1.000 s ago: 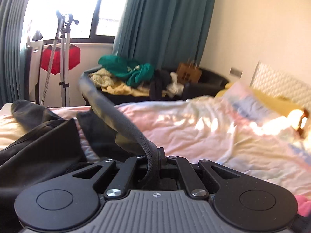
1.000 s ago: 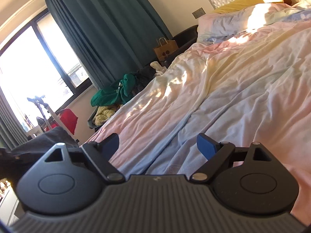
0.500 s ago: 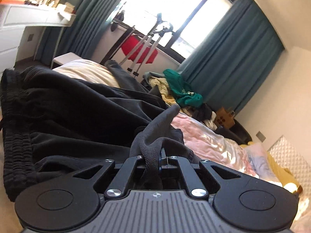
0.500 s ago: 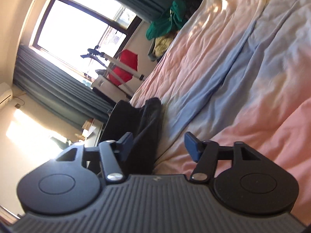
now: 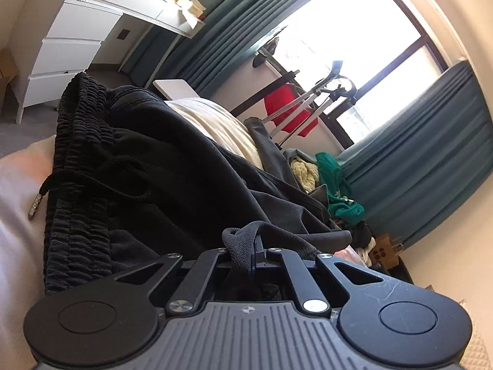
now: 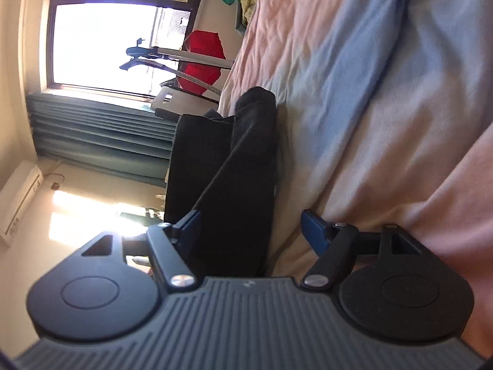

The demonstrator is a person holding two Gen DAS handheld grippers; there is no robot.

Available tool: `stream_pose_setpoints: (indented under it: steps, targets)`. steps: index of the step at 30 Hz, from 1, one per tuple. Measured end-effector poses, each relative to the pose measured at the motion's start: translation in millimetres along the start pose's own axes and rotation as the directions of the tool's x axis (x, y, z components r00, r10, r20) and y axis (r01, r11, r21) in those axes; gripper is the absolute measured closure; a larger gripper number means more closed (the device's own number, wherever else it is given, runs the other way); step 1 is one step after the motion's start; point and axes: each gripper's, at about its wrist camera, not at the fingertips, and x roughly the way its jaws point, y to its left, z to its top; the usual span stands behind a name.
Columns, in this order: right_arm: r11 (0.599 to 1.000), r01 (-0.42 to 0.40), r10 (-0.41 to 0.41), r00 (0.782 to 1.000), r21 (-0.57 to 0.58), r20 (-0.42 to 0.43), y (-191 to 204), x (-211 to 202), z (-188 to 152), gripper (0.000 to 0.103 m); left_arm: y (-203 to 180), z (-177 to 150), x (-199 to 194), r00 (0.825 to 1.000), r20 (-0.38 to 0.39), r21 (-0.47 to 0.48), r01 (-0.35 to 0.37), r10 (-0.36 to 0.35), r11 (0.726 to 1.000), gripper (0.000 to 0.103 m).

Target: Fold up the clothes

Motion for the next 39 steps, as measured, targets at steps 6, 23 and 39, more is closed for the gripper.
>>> stream_pose_setpoints:
  steps: [6, 23, 39]
  targets:
    - [0.998, -0.068, 0.069, 0.995, 0.015, -0.07, 4.2, 40.4, 4.2, 0.029, 1.7, -4.2, 7.7, 0.999, 0.022, -0.015, -0.023, 0.023, 1.0, 0.1]
    - [0.949, -0.265, 0.286, 0.951, 0.168, -0.116, 33.0, 23.1, -12.0, 0.028, -8.0, -10.8, 31.6, 0.995, 0.0, 0.026, -0.1, 0.1, 0.995, 0.1]
    - [0.994, -0.087, 0.093, 0.991, 0.069, -0.092, 14.9, 40.5, -13.7, 0.029, -14.7, -21.3, 36.6, 0.988, -0.003, 0.088, -0.156, 0.157, 0.984, 0.099]
